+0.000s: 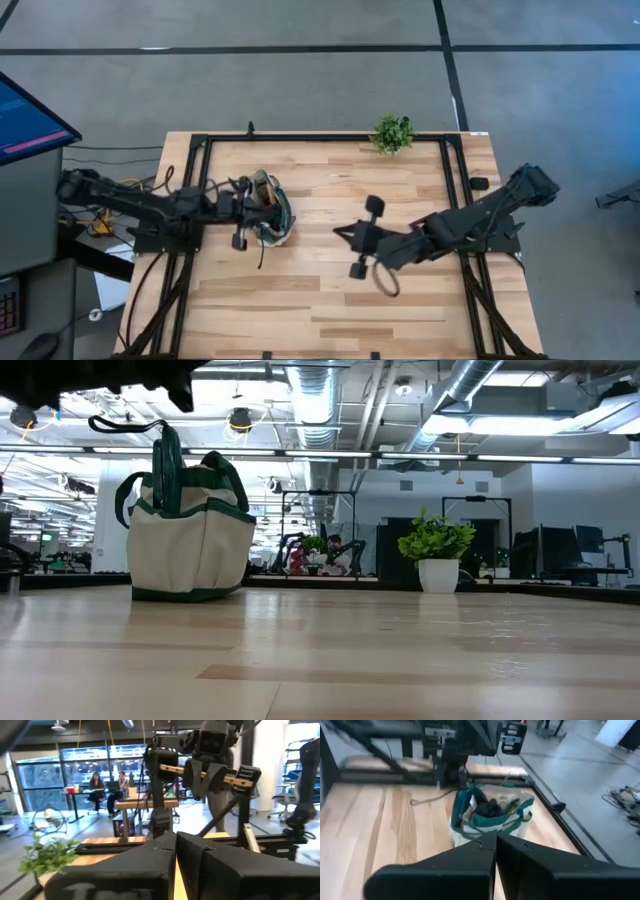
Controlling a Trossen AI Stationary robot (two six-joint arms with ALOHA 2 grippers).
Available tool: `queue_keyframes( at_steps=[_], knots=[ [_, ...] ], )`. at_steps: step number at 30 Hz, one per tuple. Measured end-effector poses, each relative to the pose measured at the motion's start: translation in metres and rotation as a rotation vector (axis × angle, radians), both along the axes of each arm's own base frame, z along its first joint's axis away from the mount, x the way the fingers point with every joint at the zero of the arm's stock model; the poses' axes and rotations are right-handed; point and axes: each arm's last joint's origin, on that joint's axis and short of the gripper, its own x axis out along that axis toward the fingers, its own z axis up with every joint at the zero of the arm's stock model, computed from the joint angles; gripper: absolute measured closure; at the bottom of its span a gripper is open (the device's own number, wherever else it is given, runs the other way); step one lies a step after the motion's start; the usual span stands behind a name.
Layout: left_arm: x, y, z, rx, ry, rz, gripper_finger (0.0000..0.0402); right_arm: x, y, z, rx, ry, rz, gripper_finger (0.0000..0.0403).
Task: Pick & Place Garden tools in Gardening bag
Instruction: Return to Home Position
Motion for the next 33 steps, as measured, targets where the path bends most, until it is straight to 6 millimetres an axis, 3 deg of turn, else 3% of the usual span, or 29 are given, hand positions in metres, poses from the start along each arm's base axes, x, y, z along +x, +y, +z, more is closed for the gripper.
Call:
queue_keyframes(
  at_steps=[6, 10, 14, 23, 28, 33],
  knots=[
    [-0.004, 0.011, 0.020, 0.042, -0.062, 0.048, 0.0399, -0.038, -0.024, -0.014, 0.051, -0.203, 0.092, 0.0403],
    [-0.019, 0.012, 0.026, 0.044, -0.087, 0.068, 0.0399, -0.060, -0.048, -0.013, 0.065, -0.314, 0.196, 0.0403],
    [-0.038, 0.015, 0.027, 0.035, -0.037, 0.113, 0.0399, -0.082, -0.071, -0.009, 0.076, -0.362, 0.191, 0.0403],
    [-0.080, 0.021, 0.031, 0.008, 0.023, 0.155, 0.0399, -0.118, -0.100, 0.001, 0.027, -0.342, 0.228, 0.0403],
    [-0.095, 0.026, 0.041, 0.053, 0.038, 0.284, 0.0399, -0.137, -0.110, 0.010, -0.015, -0.370, 0.241, 0.0403],
    [-0.109, 0.028, 0.045, 0.071, -0.008, 0.334, 0.0399, -0.156, -0.119, 0.006, -0.009, -0.346, 0.205, 0.0403]
  ],
)
